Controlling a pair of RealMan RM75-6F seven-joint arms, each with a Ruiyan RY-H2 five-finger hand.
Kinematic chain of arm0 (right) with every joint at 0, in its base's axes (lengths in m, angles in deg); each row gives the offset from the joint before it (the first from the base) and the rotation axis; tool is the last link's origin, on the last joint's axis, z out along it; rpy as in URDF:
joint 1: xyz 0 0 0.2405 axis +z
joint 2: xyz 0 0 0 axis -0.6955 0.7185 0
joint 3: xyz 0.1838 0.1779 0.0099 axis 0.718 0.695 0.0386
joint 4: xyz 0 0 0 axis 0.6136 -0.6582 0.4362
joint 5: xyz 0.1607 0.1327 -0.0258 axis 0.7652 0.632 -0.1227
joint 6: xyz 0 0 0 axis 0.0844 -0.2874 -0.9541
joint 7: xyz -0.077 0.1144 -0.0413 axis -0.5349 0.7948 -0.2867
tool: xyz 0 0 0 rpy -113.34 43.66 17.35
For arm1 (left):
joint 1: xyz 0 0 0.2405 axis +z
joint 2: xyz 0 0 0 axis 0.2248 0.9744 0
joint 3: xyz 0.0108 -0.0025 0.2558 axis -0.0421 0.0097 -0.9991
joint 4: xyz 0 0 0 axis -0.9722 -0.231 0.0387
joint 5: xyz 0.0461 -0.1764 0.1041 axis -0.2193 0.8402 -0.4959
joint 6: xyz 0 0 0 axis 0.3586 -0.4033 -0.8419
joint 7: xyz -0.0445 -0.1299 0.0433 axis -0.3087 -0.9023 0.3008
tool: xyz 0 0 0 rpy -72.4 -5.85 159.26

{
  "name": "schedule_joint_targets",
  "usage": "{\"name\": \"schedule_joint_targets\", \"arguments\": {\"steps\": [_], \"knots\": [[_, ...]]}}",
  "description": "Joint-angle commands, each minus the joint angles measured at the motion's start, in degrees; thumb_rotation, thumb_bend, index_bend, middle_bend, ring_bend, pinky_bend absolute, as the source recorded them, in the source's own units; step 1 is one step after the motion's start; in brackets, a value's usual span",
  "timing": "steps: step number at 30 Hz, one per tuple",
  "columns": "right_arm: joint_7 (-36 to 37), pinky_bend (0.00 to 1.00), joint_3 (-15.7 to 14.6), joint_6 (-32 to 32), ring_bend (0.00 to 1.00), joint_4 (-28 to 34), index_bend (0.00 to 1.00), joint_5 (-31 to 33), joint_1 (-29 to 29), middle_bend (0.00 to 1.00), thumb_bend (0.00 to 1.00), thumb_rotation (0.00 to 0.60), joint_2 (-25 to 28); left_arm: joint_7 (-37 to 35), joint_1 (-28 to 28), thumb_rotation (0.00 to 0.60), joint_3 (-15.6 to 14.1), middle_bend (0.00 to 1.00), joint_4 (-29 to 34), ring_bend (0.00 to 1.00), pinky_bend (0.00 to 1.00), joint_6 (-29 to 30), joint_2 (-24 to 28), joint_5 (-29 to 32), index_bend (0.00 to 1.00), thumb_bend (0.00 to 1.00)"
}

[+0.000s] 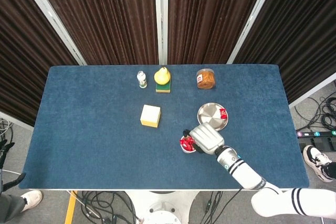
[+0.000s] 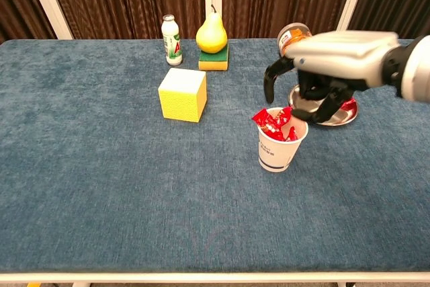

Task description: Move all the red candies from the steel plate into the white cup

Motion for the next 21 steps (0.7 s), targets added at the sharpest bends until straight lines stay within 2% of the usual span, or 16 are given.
{"name": "schedule_joint_targets", "arguments": {"steps": [1,6,8,9,10,12,14,15,18,21], "knots": [[2.2,1.0,0.2,2.7,1.0,1.9,0.33,-1.7,-2.0,1.0,0.37,0.6,2.5,0.1,-0.1,0.6,0.1,0.21,0.2,0.21,0.2,0.1,0.0,-0.2,0.22,0.0],[8.6,1.0,-1.5,12.3,0.98,4.4,0.33,-9.2,-9.4,0.97,0.37,0.6,9.2,0.4,-0.6,0.6,0.3,0.21,0.6,0.21,0.2,-0.2,0.2,-0.4,0.22,0.0],[11.3,1.0,-3.0,16.6,0.9,4.1,0.32,-11.8,-13.2,0.89,0.38,0.6,11.4,0.6,-0.9,0.6,0.4,0.21,0.9,0.21,0.2,-0.3,0.4,-0.6,0.22,0.0],[12.6,0.99,-3.8,17.9,0.85,3.6,0.32,-12.7,-14.8,0.84,0.38,0.6,12.3,0.6,-1.0,0.6,0.5,0.21,1.0,0.21,0.2,-0.3,0.4,-0.6,0.22,0.0],[14.1,0.95,-4.5,19.2,0.75,3.0,0.32,-13.5,-16.3,0.75,0.38,0.6,13.1,0.7,-1.1,0.6,0.6,0.21,1.1,0.21,0.2,-0.4,0.4,-0.7,0.22,0.0],[17.3,0.72,-6.1,21.9,0.53,1.2,0.3,-15.4,-19.6,0.56,0.38,0.6,14.4,1.0,-1.5,0.6,0.7,0.21,1.3,0.21,0.2,-0.7,0.5,-0.7,0.22,0.0],[20.6,0.39,-7.2,24.4,0.28,-0.5,0.24,-17.1,-22.3,0.37,0.38,0.6,15.1,1.2,-1.8,0.6,0.8,0.21,1.5,0.21,0.2,-1.1,0.5,-0.7,0.22,0.0],[22.6,0.27,-7.8,26.2,0.17,-1.8,0.2,-18.4,-24.1,0.3,0.38,0.6,15.3,1.4,-2.0,0.6,0.9,0.21,1.7,0.21,0.2,-1.3,0.5,-0.7,0.22,0.0],[26.2,0.08,-9.2,30.6,0.02,-4.7,0.11,-21.1,-28.3,0.15,0.38,0.6,15.4,1.8,-2.6,0.6,1.1,0.21,2.3,0.21,0.2,-1.7,0.6,-0.8,0.22,0.0],[28.6,0.0,-9.7,35.0,0.0,-6.6,0.06,-22.8,-32.2,0.07,0.38,0.6,14.9,2.4,-3.0,0.6,1.2,0.21,2.8,0.21,0.2,-2.0,0.7,-0.9,0.22,0.0]]}}
